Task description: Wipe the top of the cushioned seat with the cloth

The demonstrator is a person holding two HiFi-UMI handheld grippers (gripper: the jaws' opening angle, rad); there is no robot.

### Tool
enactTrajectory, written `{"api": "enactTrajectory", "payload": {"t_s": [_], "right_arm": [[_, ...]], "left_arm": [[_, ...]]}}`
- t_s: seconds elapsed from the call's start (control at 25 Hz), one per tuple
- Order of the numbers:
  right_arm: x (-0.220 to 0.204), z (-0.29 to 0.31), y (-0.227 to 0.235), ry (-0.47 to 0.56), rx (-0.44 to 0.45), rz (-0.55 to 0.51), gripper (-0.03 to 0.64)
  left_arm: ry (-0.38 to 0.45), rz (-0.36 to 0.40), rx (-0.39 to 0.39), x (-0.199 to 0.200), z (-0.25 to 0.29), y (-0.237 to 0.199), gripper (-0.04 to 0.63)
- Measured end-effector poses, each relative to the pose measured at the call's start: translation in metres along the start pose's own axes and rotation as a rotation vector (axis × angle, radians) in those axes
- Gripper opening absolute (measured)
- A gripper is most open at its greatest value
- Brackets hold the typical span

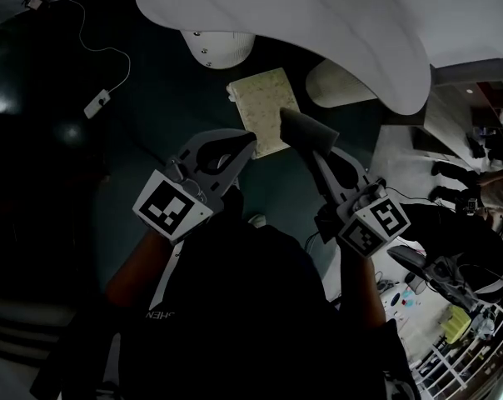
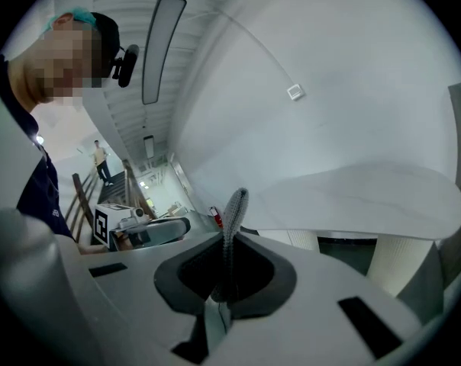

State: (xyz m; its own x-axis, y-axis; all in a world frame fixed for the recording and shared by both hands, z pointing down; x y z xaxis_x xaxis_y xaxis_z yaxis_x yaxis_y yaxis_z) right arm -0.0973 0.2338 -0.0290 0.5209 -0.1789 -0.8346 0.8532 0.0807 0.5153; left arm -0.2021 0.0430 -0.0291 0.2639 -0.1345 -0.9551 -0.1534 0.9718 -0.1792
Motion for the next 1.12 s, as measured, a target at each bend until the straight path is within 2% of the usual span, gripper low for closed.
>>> {"api": "enactTrajectory", "payload": {"t_s": [0.32,0.68,1.12], "right_arm": [[0.021,0.062,0.033,-0.043,-0.015,0.025,0.032],[0.015,0.102,0.068,-0.092,-0.005,0.05,0.032],[-0.023,0.136,0.15,-0.208,0.054,0.063,0.032]], "left_arm": [[-0.032,-0.042,0.004,-0.003,0.026,-0.067,0.006],[-0.07,-0.076,0.03,-0.026,0.046,-0.103,0.006],[-0.127,-0.145,0.166,-0.084,0.09,-0.125,0.006]]}}
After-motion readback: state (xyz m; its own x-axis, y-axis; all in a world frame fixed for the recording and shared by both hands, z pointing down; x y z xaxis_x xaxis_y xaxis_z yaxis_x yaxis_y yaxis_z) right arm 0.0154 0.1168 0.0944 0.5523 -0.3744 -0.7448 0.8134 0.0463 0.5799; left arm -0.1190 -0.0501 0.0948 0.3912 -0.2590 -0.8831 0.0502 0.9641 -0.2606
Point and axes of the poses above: the fingertips, and each gripper's own axes: z forward along the fingers, y to its right, x out of its top, the point moved 8 cm from there along -z, backward along the fingers, and after that the axes turned 13 degrees about x, right-handed, at the moved point
